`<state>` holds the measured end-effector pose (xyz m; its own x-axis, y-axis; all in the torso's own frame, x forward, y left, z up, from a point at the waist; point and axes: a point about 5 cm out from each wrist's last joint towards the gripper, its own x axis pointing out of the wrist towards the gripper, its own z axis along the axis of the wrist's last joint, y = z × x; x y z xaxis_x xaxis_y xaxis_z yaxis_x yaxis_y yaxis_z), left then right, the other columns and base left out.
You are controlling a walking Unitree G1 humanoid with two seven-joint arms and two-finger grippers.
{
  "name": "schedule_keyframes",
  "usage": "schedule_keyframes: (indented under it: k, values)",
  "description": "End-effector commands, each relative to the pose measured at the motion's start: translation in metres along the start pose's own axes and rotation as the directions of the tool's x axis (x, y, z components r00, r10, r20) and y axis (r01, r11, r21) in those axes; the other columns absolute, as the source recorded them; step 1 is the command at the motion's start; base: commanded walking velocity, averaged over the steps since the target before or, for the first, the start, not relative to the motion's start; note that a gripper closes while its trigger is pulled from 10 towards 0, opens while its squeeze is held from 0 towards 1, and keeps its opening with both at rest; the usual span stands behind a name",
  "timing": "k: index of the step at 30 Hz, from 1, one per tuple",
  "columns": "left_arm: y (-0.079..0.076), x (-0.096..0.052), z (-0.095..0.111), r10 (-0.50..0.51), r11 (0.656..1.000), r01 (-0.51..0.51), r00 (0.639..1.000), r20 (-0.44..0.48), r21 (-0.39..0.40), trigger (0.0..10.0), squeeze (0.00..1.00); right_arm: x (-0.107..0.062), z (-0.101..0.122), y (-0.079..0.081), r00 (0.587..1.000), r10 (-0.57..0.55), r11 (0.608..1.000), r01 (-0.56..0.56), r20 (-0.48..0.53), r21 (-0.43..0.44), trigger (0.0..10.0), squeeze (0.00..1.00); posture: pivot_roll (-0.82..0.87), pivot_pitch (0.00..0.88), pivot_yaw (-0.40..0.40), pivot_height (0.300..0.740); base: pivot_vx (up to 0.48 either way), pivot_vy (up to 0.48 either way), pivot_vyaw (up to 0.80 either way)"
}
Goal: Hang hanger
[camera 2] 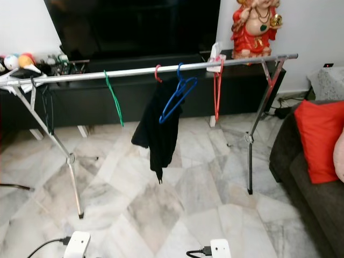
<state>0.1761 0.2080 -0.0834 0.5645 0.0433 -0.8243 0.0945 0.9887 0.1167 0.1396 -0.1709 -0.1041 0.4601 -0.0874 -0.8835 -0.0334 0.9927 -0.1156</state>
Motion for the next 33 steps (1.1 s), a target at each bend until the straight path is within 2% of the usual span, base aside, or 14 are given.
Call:
schedule_keyframes:
  k: [1,6,12,17,21,33]
  values:
    - [0.0012,-0.0014,-0.0080,0.016,1.000,-0.017,1.000,-0.025,-0.025,10.0,0.00,0.0005,0.0048,0.0058,1.000,0.028,0.999,-0.028,0.013,-0.037,10.0,0.00,-0.07,0.000,-0.033,0.740,-0.262,0.000,0.00]
    - [-0.0010,-0.0015,-0.0102,0.033,0.997,-0.035,0.999,-0.030,-0.072,10.0,0.00,0.0009,0.0082,0.0030,0.999,0.048,0.996,-0.046,0.025,-0.079,10.0,0.00,-0.07,0.000,-0.069,0.740,-0.265,0.000,0.00]
    - [-0.0026,-0.0027,-0.0161,0.038,0.995,-0.042,0.998,-0.043,-0.092,10.0,0.00,0.0011,0.0093,-0.0007,0.999,0.037,0.996,-0.034,0.030,-0.078,10.0,0.00,-0.07,0.000,-0.076,0.740,-0.262,0.000,0.00]
    - [-0.0025,-0.0029,-0.0173,0.038,0.995,-0.042,0.998,-0.047,-0.093,10.0,0.00,0.0012,0.0100,-0.0016,0.999,0.027,0.997,-0.025,0.032,-0.077,10.0,0.00,-0.07,0.000,-0.062,0.740,-0.264,0.000,0.00]
    - [-0.0008,-0.0031,-0.0175,0.035,0.996,-0.039,0.998,-0.049,-0.078,10.0,0.00,0.0012,0.0098,-0.0012,0.999,0.017,0.999,-0.016,0.034,-0.044,10.0,0.00,-0.08,0.000,-0.050,0.740,-0.261,0.000,0.00]
    - [0.0029,-0.0032,-0.0168,0.047,0.996,-0.051,0.998,-0.050,-0.073,10.0,0.00,0.0011,0.0086,-0.0002,1.000,0.013,1.000,-0.013,0.026,-0.023,10.0,0.00,-0.08,0.000,-0.039,0.740,0.000,0.000,0.00]
